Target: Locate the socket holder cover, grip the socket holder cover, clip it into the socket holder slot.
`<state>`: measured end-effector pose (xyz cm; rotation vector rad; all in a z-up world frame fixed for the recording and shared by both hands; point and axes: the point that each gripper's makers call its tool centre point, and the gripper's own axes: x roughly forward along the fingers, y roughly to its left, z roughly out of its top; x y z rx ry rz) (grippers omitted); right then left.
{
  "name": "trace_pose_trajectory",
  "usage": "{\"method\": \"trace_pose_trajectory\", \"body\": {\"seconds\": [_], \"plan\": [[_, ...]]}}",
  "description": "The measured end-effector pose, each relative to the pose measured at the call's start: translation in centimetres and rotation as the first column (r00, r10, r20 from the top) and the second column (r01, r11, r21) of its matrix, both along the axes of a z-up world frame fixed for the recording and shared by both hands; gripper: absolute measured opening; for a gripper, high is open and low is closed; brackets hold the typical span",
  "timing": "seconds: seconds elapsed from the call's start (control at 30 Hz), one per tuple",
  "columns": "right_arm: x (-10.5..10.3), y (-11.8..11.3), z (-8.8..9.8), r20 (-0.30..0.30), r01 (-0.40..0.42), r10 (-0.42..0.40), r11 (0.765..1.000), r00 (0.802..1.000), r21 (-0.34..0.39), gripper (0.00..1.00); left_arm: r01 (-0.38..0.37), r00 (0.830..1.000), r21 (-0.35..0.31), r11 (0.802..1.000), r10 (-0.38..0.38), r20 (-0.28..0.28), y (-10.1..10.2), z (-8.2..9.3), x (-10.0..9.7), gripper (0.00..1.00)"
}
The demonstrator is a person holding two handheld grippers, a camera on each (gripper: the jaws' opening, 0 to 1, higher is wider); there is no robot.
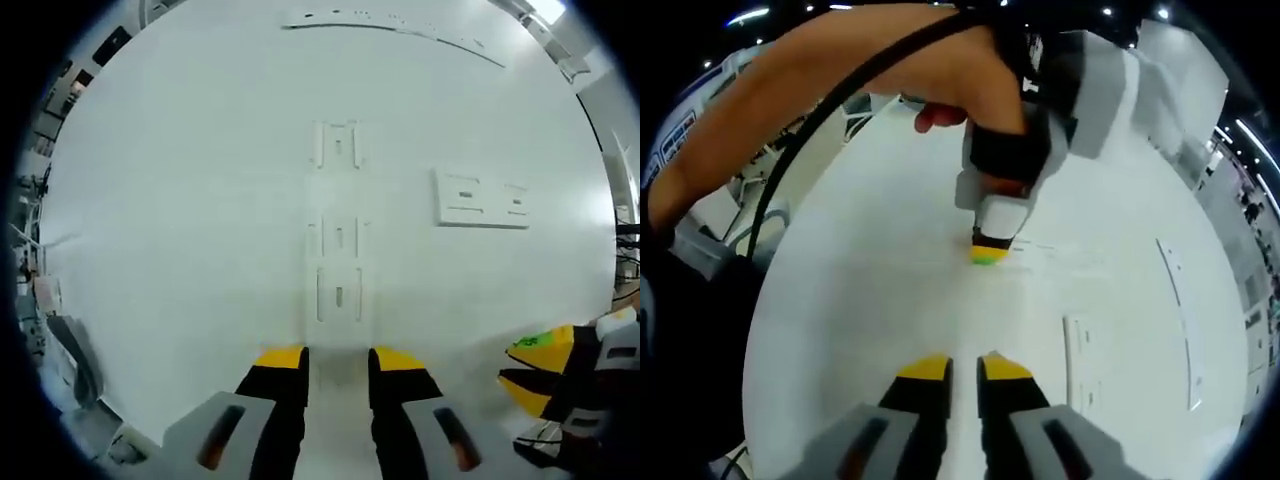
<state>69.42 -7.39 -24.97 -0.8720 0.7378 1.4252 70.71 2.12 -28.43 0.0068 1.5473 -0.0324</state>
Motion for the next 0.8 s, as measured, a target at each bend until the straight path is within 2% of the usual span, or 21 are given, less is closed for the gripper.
{"method": "trace_pose_trajectory", "body": {"seconds": [0.2, 0.4, 0.53, 0.73, 0.8], "plan": [[-0.02, -0.05, -0.13, -0.003, -0.002, 0.002, 1.000, 1.000, -0.004, 0.12, 0.002, 1.000, 0.000, 1.000, -0.002, -0.004, -0.23, -0.29, -0.26, 0.24], [0.15, 0.01, -0.09, -0.003, -0.002, 0.002, 1.000, 1.000, -0.005, 0.12, 0.012, 1.000, -0.002, 1.000, -0.012, -0.007, -0.03, 0.06, 0.31, 0.24], [0.16, 0.08, -0.11, -0.002, -0.006, 0.005, 1.000, 1.000, -0.008, 0.12, 0.004, 1.000, -0.005, 1.000, -0.004, -0.016, -0.19, -0.12, -0.17, 0.24], [0.35, 0.16, -0.05, -0.003, -0.003, 0.003, 1.000, 1.000, -0.006, 0.12, -0.012, 1.000, -0.020, 1.000, 0.012, 0.000, 0.10, -0.09, -0.30, 0.24], [0.19, 0.09, -0.12, -0.002, -0.004, 0.004, 1.000, 1.000, -0.008, 0.12, -0.015, 1.000, -0.030, 0.999, 0.015, 0.001, 0.47, -0.04, 0.29, 0.24]]}}
